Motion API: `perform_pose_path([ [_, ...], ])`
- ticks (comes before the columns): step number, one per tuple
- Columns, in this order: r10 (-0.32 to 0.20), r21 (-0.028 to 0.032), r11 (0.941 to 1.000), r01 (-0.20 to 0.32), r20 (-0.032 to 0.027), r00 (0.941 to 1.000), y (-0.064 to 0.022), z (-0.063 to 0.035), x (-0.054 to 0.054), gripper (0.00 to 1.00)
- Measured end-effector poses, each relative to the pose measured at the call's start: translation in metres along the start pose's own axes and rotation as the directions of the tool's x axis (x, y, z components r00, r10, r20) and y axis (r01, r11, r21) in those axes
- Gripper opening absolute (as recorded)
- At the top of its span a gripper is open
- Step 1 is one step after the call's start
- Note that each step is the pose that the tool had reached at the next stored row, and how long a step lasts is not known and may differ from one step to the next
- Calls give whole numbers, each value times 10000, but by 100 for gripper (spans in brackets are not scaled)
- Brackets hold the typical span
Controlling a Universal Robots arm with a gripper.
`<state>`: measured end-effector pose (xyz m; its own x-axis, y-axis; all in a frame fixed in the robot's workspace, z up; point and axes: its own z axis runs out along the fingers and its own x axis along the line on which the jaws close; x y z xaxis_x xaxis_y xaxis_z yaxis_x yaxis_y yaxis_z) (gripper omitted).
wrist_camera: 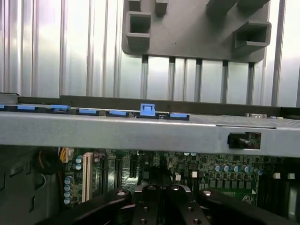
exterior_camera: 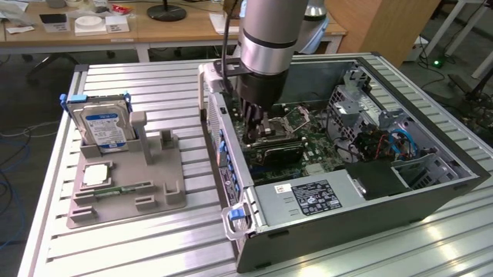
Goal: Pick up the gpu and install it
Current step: 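Press down on the gpu until it lock into place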
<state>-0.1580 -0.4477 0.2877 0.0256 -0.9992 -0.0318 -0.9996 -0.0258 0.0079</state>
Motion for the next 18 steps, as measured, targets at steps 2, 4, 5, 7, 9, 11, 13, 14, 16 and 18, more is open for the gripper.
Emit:
perform_pose_path([
  [2,-8,-9,10000,8,-1,10000,22,-2,-15,11],
  [4,-15,-10,10000,15,-1,10000,44,-20,-28,11],
  [5,-17,-10,10000,17,0,10000,55,-31,-32,11],
  [7,-19,-10,10000,19,0,10000,78,-46,-46,11],
  [9,-22,-9,10000,22,1,10000,97,-52,-59,11],
  [11,-26,-11,10000,26,0,10000,119,-54,-73,11],
  [13,-35,-10,10000,35,0,10000,143,-55,-75,11],
  [14,-44,-11,10000,44,-1,10000,150,-55,-76,11],
  [16,-73,-11,10000,73,4,10000,155,-55,-67,11],
  [18,-93,-13,10000,93,8,10000,158,-56,-49,11],
])
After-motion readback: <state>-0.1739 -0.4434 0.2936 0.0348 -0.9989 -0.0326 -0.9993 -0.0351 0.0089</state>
